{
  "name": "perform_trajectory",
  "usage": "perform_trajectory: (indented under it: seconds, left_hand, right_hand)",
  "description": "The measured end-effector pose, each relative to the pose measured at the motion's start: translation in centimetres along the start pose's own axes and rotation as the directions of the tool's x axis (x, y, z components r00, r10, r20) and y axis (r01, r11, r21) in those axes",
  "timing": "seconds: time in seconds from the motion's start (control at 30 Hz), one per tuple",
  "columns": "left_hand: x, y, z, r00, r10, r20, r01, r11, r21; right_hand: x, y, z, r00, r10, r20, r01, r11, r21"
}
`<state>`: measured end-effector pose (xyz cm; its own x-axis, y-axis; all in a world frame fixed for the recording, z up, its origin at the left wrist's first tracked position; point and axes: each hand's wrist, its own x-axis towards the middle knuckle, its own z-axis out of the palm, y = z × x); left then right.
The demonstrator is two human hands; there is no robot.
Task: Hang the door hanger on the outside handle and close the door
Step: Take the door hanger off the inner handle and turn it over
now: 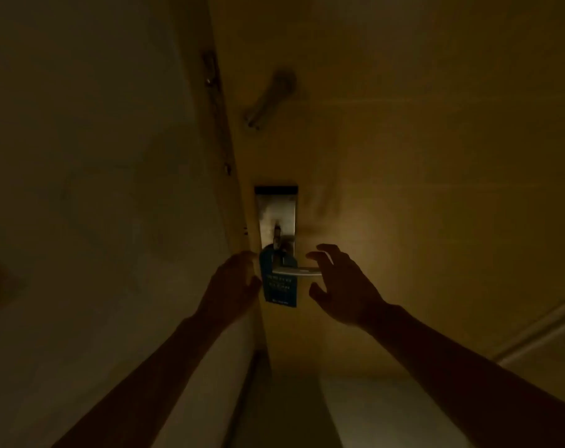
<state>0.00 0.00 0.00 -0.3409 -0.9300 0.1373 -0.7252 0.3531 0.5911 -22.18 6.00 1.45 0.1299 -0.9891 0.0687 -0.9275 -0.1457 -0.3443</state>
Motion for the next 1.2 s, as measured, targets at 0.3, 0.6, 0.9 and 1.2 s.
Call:
perform_trajectory:
  seconds: [0.3,0.6,0.9,1.2]
  left_hand:
    - [4.3,-2.6,4.1,0.997,0.016,-0.076,-0.025,0.992,-0.125]
    - [5.2,-1.9,4.7,0.990,-0.026,-0.141,0.006,0.990,-0.138]
    - [3.9,-1.1,4.2,0.989,-0.059,-0.138,0.044,0.993,-0.110]
    - [1.6,1.9,4.8,0.992,-0.033,-0.119,0.022,0.995,-0.094]
  right_hand:
    - [2.6,1.8,3.3,0.997,0.072,0.014,-0.072,0.997,0.015]
    - [2.9,2.4,3.7,0.996,0.084,0.025,-0.085,0.996,0.036]
    - [2.6,2.7,3.6,0.998,0.064,0.018,-0.065,0.997,0.052]
    - [1.4,3.2,3.6,0.999,0.038,0.010,-0.039,0.995,0.091]
